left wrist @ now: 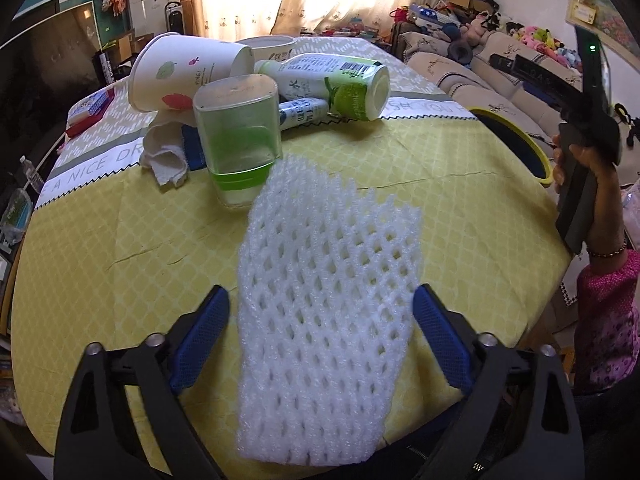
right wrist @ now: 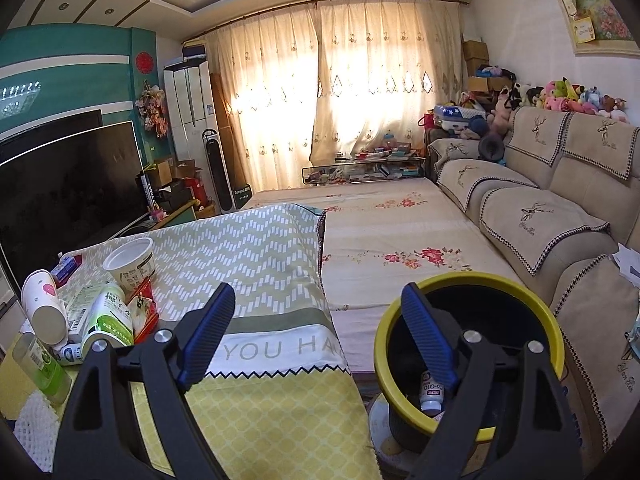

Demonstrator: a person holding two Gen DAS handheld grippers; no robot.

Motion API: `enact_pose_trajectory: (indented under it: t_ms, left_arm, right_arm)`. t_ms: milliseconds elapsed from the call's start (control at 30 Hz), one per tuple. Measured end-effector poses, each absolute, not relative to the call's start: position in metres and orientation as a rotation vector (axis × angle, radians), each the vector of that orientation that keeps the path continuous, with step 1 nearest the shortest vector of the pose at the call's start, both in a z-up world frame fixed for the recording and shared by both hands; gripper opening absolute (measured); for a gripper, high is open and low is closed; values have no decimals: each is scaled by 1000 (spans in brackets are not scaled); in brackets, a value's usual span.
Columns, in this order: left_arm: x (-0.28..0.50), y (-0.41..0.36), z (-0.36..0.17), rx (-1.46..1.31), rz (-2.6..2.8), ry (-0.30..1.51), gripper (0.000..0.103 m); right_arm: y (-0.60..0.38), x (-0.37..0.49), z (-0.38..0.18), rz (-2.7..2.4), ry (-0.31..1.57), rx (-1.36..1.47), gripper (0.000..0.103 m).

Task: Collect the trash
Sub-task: 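Grasp the white foam fruit net with the left gripper, then carry the foam net over the bin and open the left gripper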

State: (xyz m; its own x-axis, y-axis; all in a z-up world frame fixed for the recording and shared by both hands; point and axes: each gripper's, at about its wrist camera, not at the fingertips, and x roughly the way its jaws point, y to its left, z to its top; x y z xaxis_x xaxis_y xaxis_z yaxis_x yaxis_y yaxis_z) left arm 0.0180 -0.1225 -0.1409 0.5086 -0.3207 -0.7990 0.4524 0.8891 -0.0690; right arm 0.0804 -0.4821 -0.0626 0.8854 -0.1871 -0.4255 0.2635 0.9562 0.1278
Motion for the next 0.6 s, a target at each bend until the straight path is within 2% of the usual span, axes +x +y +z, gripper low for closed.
enact_pose_trajectory:
  t_ms: [133, 167, 200, 233, 267, 600]
  left_arm:
    - [16, -120, -137, 126, -508, 912, 53]
    - [16, -119, -136, 120, -517, 903, 40]
    - [15, -119, -134, 117, -538, 893, 22]
    - [14, -119, -133, 115, -554, 887, 20]
    - [13, -119, -131, 116, -568, 880, 14]
    - [14, -140, -106, 150, -642, 806, 13]
  right_arm:
    - [-483, 81, -63, -240, 424, 190, 80]
    - [-483, 80, -63, -240, 423, 191, 80]
    - [-483, 80, -63, -240, 423, 192, 80]
    - [-483, 80, -63, -240, 424, 191, 80]
    - [-483, 80, -63, -240, 425, 191, 80]
    - [-491, 66, -59, -259, 378, 223, 80]
